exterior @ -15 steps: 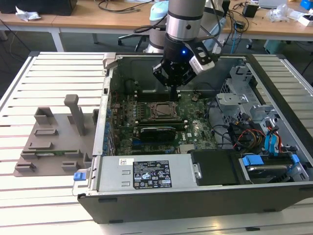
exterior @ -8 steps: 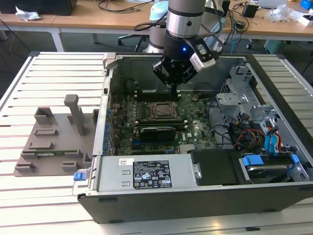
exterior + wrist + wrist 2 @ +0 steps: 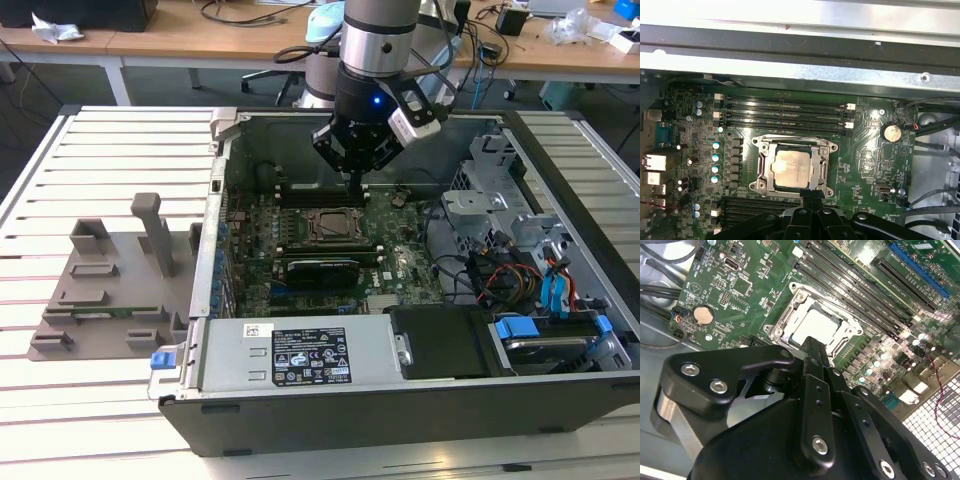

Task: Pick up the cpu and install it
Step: 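Install the second cpu locking lever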

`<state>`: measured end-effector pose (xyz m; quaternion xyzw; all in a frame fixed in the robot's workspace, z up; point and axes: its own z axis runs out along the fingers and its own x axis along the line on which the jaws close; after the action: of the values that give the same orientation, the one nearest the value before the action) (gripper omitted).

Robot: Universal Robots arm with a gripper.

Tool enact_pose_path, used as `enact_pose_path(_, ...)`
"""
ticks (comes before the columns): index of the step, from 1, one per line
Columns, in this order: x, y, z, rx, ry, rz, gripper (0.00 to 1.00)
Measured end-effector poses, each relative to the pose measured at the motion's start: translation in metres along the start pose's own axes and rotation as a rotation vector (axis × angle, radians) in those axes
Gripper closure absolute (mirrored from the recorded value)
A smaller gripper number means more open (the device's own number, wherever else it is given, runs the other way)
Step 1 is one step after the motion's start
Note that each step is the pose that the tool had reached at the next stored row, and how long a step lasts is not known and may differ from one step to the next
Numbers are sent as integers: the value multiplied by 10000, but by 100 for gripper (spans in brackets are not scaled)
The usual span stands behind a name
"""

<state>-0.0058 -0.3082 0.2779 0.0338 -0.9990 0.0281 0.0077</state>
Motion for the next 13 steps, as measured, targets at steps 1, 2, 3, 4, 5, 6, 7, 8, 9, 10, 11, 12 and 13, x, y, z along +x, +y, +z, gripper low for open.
enact_pose_path(1, 0, 0, 0, 0, 0, 0, 89)
enact_pose_path(2, 0, 0, 0, 0, 0, 0, 89)
enact_pose_path(3, 1, -8, -1, 2, 1, -1, 89)
enact_pose_path(4, 2, -36, 4, 0, 0, -1, 89)
enact_pose_path(5, 3, -46, 6, -1, -1, 0, 89)
enact_pose_path(6, 4, -55, 8, -1, 0, 0, 89)
enact_pose_path(7, 4, -66, 11, -1, 0, -1, 89)
enact_pose_path(8, 5, -72, 13, -2, -1, 0, 89)
enact_pose_path(9, 5, -79, 15, -3, 0, 0, 89)
enact_pose_path(10, 6, -95, 18, -17, -1, 0, 89)
enact_pose_path(11, 7, -109, 21, -39, -3, -1, 89)
enact_pose_path(12, 8, -124, 25, -65, -5, 0, 89)
enact_pose_path(13, 10, -146, 29, -105, -6, -1, 89)
